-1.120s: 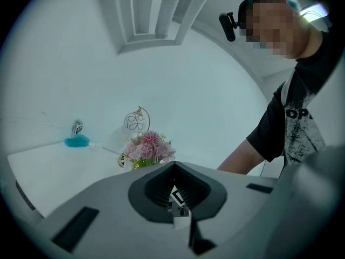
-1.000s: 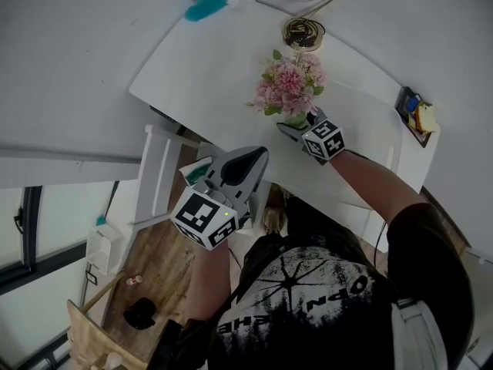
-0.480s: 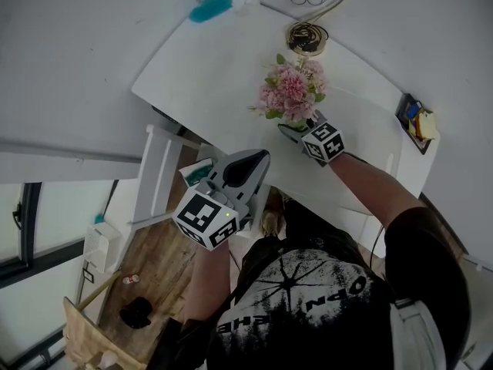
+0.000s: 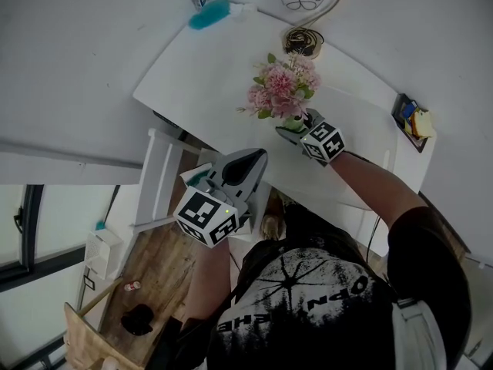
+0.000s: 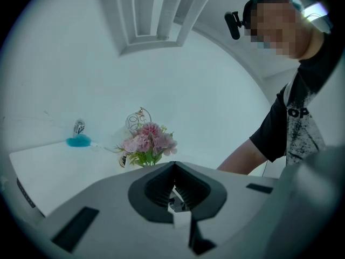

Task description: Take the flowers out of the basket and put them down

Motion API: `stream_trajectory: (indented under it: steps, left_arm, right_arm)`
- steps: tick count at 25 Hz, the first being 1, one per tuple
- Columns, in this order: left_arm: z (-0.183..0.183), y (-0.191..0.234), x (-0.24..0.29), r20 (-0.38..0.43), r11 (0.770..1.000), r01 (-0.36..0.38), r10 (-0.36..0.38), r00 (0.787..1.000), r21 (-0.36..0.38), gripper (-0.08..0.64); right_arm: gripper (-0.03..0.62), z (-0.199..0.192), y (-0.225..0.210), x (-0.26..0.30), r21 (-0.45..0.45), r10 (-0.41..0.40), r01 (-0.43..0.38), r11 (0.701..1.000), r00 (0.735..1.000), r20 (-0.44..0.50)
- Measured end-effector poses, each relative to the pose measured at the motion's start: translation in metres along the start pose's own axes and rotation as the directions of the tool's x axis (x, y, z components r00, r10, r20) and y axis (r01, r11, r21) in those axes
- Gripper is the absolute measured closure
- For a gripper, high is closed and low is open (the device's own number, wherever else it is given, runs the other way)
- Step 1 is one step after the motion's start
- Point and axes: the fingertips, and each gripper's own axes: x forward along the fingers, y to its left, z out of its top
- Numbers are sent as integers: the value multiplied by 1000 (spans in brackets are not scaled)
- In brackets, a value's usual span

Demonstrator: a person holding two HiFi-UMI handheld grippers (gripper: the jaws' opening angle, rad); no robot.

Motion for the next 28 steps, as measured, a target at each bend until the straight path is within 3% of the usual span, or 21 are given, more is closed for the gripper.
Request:
stream_trajectory:
  steps: [15,28]
  left_arm:
    - [4,-14,-11,5,999,28,-29,1000,44,548]
    - [7,-49,-18,-1,988,119,-119,993,96,548]
  right_arm:
    - [310,50,23,-43,12,-12,12,1000,1000,23]
    - [310,112,42,-116,23,-38,37,999,998,54]
